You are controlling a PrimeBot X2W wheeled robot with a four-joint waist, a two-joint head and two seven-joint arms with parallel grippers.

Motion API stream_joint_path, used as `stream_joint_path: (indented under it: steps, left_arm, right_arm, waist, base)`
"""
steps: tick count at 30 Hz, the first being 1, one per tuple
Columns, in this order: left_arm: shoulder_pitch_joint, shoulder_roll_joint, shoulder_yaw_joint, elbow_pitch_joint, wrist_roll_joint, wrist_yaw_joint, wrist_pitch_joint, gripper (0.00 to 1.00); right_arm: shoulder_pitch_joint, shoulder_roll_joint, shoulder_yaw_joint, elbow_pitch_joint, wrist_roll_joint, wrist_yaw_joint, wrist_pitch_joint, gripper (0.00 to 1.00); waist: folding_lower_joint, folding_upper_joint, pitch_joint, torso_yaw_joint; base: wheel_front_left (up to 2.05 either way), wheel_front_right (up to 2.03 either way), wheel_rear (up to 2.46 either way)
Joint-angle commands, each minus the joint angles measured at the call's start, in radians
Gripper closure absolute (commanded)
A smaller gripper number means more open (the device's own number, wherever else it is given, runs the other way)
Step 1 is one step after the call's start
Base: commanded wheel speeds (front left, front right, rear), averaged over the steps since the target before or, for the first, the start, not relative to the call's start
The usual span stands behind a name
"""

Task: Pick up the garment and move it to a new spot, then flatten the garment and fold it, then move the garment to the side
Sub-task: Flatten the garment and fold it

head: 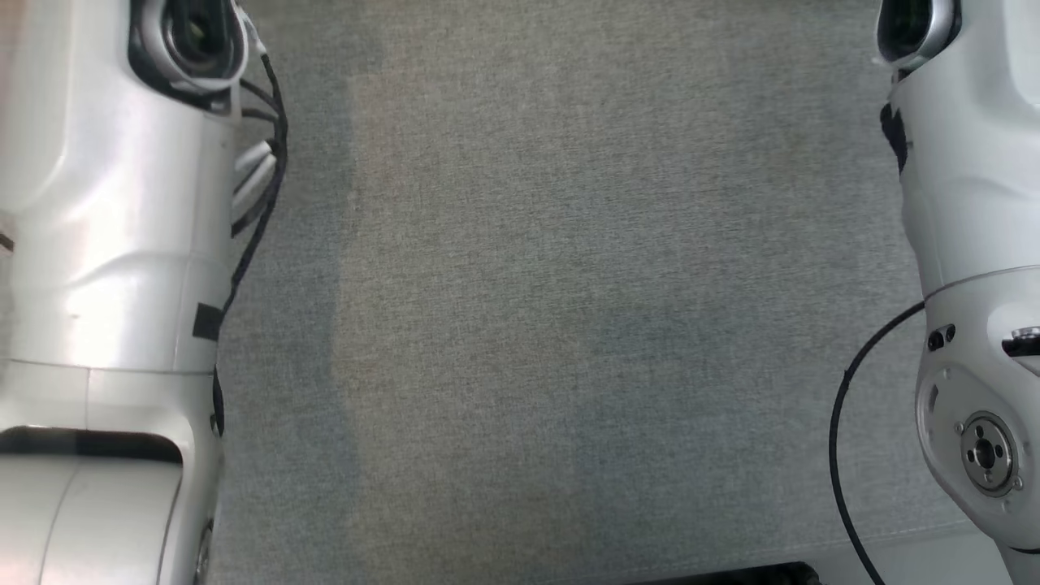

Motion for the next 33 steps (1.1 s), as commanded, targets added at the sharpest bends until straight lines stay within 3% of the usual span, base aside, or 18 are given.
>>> stream_joint_path:
  steps: [1, 11, 19, 25, 33]
  left_arm:
    - [0.026, -0.005, -0.004, 0.011, 0.011, -0.014, -0.008, 1.00]
    - [0.134, -0.011, 0.051, -0.008, 0.049, -0.037, -0.007, 1.00]
    - [0.227, -0.012, 0.086, -0.074, 0.086, -0.049, -0.008, 1.00]
    - [0.389, -0.013, 0.076, -0.190, 0.080, -0.061, -0.008, 1.00]
    - [0.752, -0.002, 0.038, -0.426, 0.048, -0.062, -0.005, 1.00]
  right_arm:
    - [0.013, -0.004, -0.004, 0.021, -0.014, 0.000, -0.008, 1.00]
    - [0.053, -0.006, -0.064, 0.021, -0.010, 0.000, -0.012, 1.00]
    - [0.141, 0.000, -0.052, -0.024, 0.053, 0.000, -0.012, 1.00]
    - [0.304, 0.001, -0.018, -0.120, 0.147, 0.000, -0.012, 1.00]
    - [0.659, 0.002, 0.077, -0.345, 0.287, 0.000, -0.012, 1.00]
  waist:
    - [-0.0004, 0.0000, 0.089, 0.063]
    - [-0.0004, 0.0000, 0.044, 0.035]
    - [-0.0004, 0.0000, -0.035, 0.024]
    - [-0.0004, 0.0000, -0.141, 0.026]
    - [-0.0004, 0.0000, -0.327, 0.039]
  base:
    - [0.00, 0.00, 0.00]
    - [0.00, 0.00, 0.00]
    - [0.00, 0.00, 0.00]
    - [0.00, 0.00, 0.00]
    - [0.00, 0.00, 0.00]
